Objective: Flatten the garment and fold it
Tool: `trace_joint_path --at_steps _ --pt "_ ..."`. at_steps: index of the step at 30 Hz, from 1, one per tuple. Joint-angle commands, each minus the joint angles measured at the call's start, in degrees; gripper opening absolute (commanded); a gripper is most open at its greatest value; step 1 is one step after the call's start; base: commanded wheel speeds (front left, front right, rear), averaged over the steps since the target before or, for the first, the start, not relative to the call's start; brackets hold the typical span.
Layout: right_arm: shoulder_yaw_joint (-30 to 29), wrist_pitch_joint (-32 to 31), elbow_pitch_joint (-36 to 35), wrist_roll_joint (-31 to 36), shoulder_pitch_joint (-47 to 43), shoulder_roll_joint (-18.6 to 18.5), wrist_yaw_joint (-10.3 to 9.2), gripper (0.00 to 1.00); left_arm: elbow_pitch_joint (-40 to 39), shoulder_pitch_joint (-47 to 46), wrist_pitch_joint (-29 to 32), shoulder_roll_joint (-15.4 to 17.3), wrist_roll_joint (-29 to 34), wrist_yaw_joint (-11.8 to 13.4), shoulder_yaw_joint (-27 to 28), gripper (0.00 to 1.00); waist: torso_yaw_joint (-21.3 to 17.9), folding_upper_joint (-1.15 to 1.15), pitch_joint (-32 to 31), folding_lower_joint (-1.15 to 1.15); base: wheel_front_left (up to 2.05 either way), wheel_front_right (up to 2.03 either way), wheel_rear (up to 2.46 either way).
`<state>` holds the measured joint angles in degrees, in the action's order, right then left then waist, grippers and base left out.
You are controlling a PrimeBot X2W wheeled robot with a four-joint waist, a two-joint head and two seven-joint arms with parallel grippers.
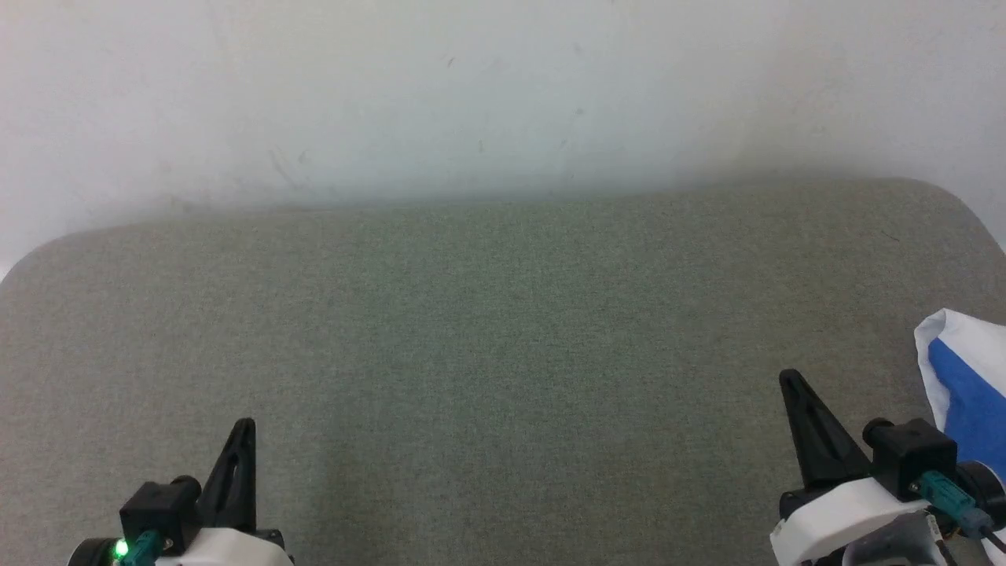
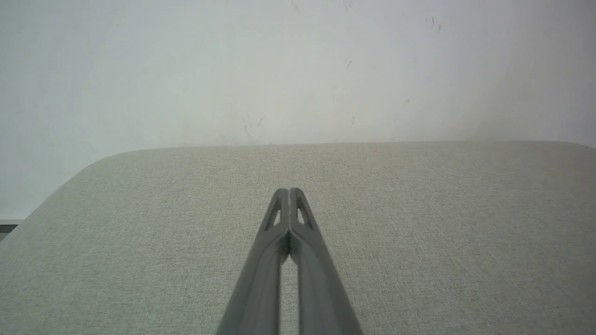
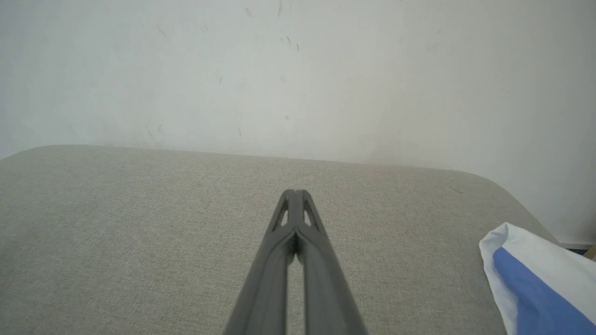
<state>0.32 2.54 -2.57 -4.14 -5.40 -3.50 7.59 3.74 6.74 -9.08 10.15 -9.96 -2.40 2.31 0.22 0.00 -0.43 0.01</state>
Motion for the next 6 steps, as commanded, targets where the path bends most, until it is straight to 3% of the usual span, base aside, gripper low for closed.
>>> trace_joint_path --at_steps 1,6 --pt "-0.1 -0.04 0.26 0.34 0.89 0.21 -0.04 0.0 -0.33 -0.86 0.2 -0.37 0.65 0.36 -0.17 0.0 0.0 0.0 0.01 0.0 0.0 0.0 0.0" --pt "-0.11 -0.2 0.41 0.58 1.18 0.24 -0.04 0.0 -0.56 -1.24 0.77 -0.82 1.25 0.5 -0.31 0.0 -0.01 0.0 0.03 0.0 0.0 0.0 0.0"
